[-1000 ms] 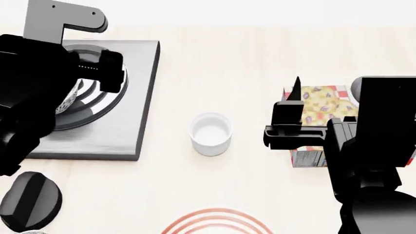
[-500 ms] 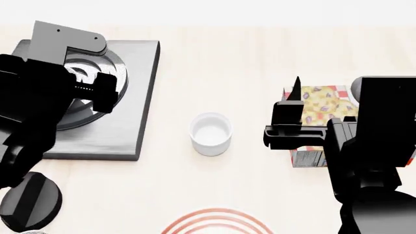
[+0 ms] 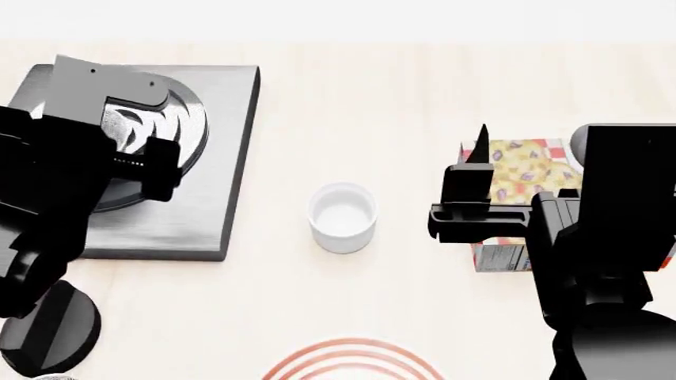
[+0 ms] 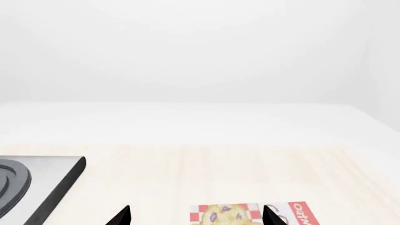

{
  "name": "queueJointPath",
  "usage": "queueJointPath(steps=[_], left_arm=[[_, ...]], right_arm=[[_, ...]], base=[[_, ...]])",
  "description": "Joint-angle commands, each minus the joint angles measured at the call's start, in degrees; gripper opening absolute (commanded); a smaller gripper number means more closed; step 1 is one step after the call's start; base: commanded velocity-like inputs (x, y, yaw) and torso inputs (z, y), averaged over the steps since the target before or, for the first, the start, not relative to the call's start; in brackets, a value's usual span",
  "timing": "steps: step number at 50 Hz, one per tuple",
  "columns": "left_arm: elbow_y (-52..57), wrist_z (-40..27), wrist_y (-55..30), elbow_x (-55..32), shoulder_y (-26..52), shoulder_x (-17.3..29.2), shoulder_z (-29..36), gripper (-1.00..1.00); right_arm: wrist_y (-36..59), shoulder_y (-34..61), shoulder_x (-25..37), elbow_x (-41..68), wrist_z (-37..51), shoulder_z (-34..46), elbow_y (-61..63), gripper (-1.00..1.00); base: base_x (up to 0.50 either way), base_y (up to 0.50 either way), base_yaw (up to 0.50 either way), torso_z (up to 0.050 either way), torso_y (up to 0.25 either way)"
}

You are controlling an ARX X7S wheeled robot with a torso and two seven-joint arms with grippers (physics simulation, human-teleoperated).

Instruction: Pick the akita bowl on the stove and place it on the plate.

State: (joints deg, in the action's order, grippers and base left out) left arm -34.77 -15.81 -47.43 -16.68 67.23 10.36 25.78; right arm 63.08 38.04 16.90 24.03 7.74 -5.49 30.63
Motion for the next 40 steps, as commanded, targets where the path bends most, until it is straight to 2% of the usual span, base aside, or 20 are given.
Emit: queueJointPath(steps=[1, 40], left_arm=[[0.09, -0.20, -0.33, 0.01, -0.75, 0.58, 0.39, 1.00], [-3.07, 1.02, 1.25, 0.54, -1.45, 1.70, 2.38, 1.00]], right_arm=[[-0.06, -0.01, 0.12, 0.27, 0.22, 0.05, -0.04, 1.00], [-0.37, -0.04, 0.55, 1.15, 0.92, 0.28, -0.18, 1.00]], base=[[0.00, 0.00, 0.00, 0.000, 0.000], [0.00, 0.00, 0.00, 0.000, 0.000]])
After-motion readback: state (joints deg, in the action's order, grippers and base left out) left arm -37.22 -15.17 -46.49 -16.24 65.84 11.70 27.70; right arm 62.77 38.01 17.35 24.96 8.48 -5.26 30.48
